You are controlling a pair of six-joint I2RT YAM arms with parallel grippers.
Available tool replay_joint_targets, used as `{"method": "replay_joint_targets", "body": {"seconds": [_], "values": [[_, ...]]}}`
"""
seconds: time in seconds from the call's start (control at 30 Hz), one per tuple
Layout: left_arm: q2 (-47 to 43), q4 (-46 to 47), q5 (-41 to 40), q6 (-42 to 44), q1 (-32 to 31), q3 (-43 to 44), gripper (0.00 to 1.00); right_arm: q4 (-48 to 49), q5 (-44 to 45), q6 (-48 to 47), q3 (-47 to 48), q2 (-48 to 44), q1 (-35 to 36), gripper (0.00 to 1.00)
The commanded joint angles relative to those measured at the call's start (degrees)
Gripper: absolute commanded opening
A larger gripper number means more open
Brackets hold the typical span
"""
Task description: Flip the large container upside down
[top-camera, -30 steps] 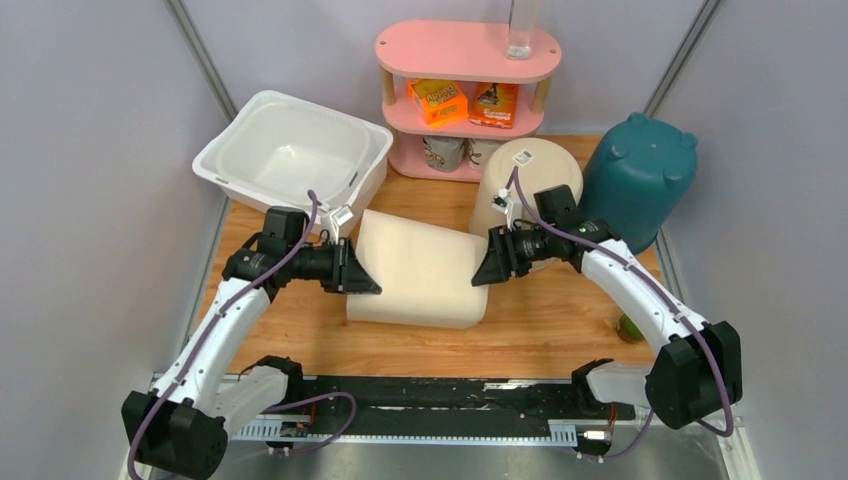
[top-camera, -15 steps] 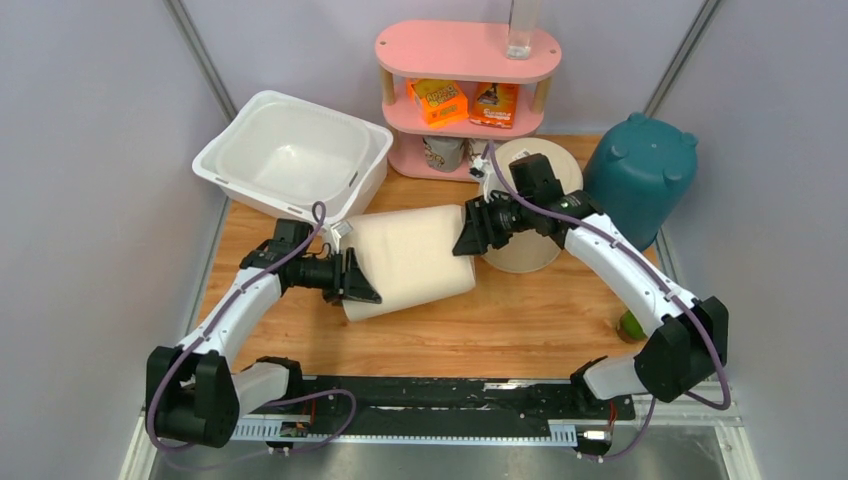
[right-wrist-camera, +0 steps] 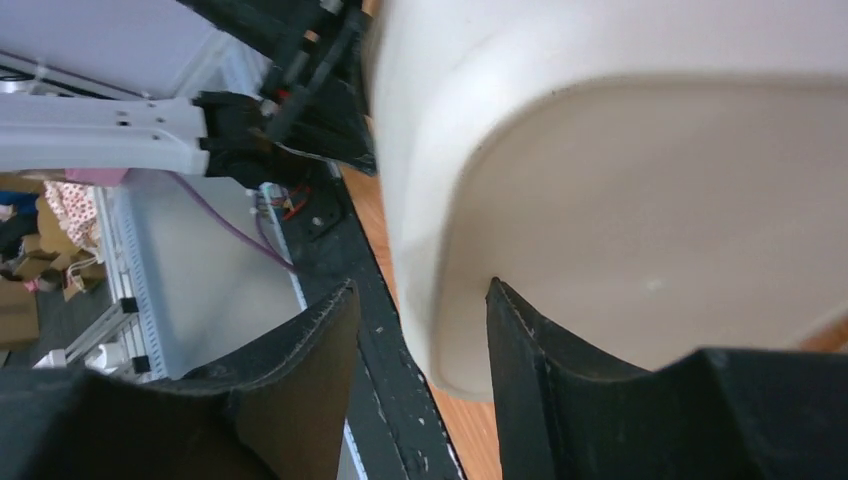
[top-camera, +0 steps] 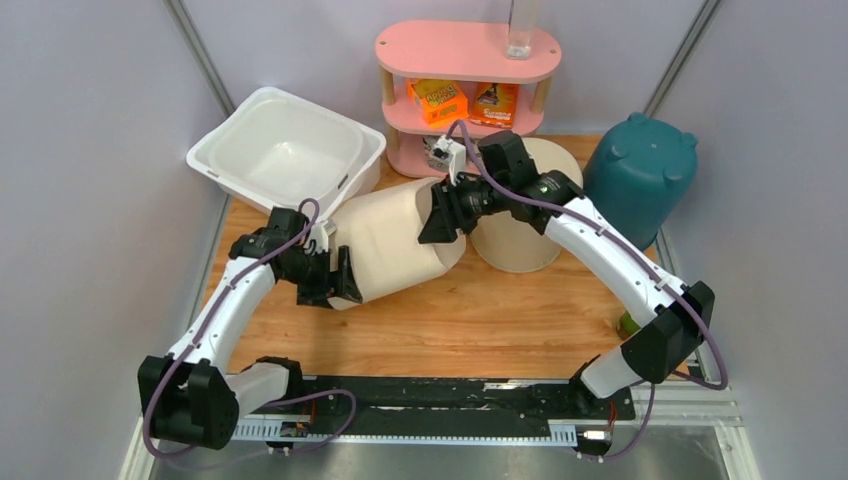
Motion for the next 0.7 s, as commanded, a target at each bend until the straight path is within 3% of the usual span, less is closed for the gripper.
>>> {"method": "replay_joint_targets", "body": {"seconds": [0.0,0.27,0.43,0.67], "values": [[2.9,-1.0,-8.8,3.6,-2.6,1.9,0.89,15.2,-22.8,4.7,8.7,3.1,10.5,0.51],[1.8,-3.6,-18.6,7.1,-2.2,6.6,0.95,17.3,-22.1,5.8,10.7,8.7,11.9,0.55],[0.8,0.3,-10.2,4.9,-0.8,6.3,0.99,17.5,-20.2,5.8,11.8,12.0,10.5,0.58],[-1.3,5.1,-0.6,3.5,-0.6,7.3,1.0,17.1,-19.4,4.1,7.6,11.5,2.4,0.58]]}}
